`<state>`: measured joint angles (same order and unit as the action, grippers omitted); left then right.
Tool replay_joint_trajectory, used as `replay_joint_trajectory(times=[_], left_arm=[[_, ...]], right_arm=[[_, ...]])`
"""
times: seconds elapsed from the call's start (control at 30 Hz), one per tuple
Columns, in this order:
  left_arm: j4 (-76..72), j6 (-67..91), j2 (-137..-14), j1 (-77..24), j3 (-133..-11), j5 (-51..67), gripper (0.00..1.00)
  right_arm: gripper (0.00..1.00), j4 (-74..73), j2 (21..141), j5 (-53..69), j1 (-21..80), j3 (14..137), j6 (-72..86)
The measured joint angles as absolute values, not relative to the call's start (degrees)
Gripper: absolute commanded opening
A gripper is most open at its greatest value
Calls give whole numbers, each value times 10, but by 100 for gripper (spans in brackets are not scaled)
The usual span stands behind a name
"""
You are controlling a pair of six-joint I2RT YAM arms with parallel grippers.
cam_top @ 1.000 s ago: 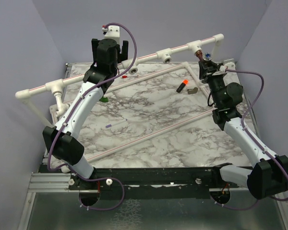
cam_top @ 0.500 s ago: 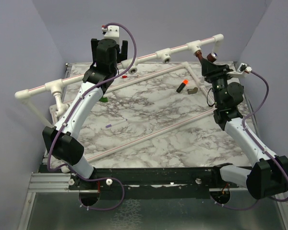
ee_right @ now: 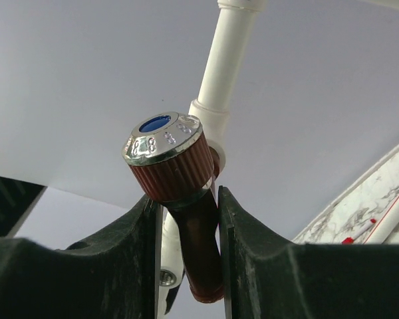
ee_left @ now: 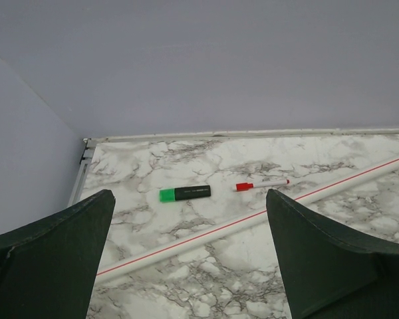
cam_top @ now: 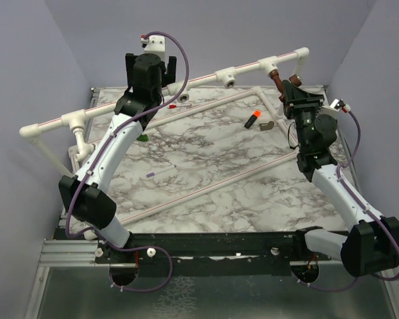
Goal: Install the water faucets
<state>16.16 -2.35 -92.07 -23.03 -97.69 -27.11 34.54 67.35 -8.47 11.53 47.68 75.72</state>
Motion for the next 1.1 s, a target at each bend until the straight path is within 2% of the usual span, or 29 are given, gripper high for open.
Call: replay_joint_trajectory(times=[0.1,0.17,0.23,0.33,0.4,0.5,0.7,1.1], left_arm=[[163,-25,-921,-230,-977,-271,97],[164,-25,-921,-230,-977,-271,97],[165,-25,-921,-231,-977,-271,97],[166,-25,-920,-232,-977,-271,97],[168,-26,-920,-233,-977,-271,97],[169,-26,-920,-238,-977,-270,97],[170,-26,-919,-239,-976,-270,97],[170,-26,-919,-239,-976,-270,97]], right_arm=[[1,327,667,-88,115,478,788],[7,309,663,-91,115,482,798],[22,292,659,-94,115,488,800],[48,270,651,-97,116,493,799],[60,259,645,-100,116,494,800],[70,232,633,-89,131,493,802],[78,189,615,-74,152,493,792],[81,113,564,-79,152,494,698]])
